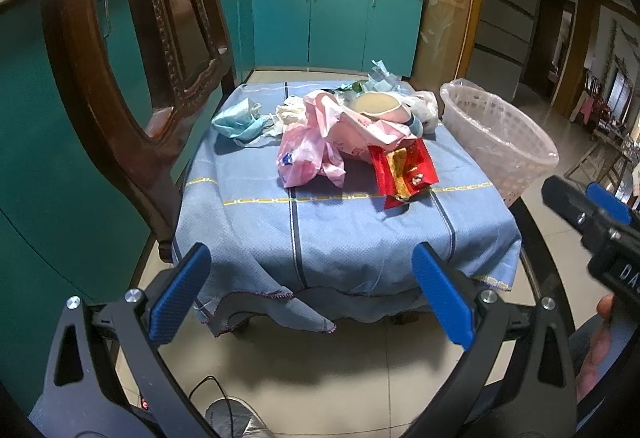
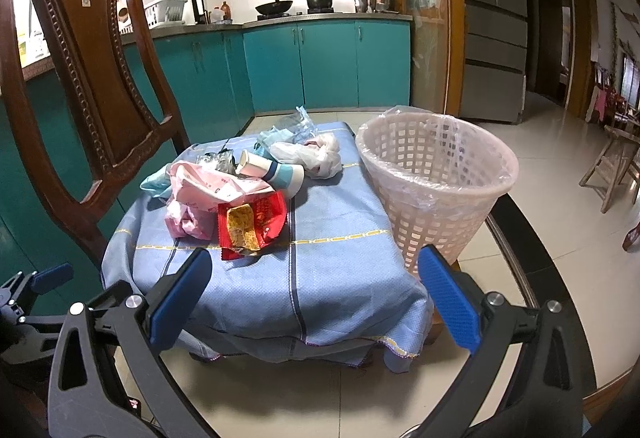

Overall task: Collect trash
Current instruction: 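Grasp the red snack wrapper with the right gripper while the left grasps the pink bag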

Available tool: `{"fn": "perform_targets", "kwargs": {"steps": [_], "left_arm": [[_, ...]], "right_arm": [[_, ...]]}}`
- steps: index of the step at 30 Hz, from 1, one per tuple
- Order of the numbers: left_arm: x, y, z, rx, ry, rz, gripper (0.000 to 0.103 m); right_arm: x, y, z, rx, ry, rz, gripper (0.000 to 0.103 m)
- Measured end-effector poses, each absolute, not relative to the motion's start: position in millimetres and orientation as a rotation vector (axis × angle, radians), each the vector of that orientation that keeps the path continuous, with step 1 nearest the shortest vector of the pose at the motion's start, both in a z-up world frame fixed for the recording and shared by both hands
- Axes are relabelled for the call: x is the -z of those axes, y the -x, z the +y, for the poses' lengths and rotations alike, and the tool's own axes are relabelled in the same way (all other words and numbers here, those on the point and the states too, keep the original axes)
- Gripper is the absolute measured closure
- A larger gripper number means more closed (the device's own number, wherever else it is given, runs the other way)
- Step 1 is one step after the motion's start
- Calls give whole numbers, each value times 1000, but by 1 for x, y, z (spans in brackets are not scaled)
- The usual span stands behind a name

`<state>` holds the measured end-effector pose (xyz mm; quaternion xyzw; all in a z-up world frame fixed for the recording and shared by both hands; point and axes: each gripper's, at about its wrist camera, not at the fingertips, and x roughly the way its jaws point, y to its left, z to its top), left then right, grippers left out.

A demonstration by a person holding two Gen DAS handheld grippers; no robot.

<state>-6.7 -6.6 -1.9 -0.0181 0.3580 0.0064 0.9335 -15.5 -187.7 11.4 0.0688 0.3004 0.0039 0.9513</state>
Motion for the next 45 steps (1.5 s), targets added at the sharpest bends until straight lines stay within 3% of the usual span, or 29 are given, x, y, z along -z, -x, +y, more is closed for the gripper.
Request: {"fn": "perform_targets", "kwargs": {"steps": [12, 24, 29, 37, 45], "left_arm": [[5, -3, -11, -37, 16, 749, 3], [-17, -94, -22, -45, 15, 756, 3], [-14, -136, -25, -49, 36, 787, 13], [-4, -168, -30, -41, 31, 813, 15], [6, -182, -26, -23, 59, 852, 35]], "right_arm": [[-14, 17, -197, -48, -183, 608, 3], [-3, 4, -204, -40, -204, 655, 3], [4, -3, -200, -42, -179, 682, 3], [15, -13, -192, -64, -159, 726, 3], [23, -21, -184, -83, -155, 759, 3]]}}
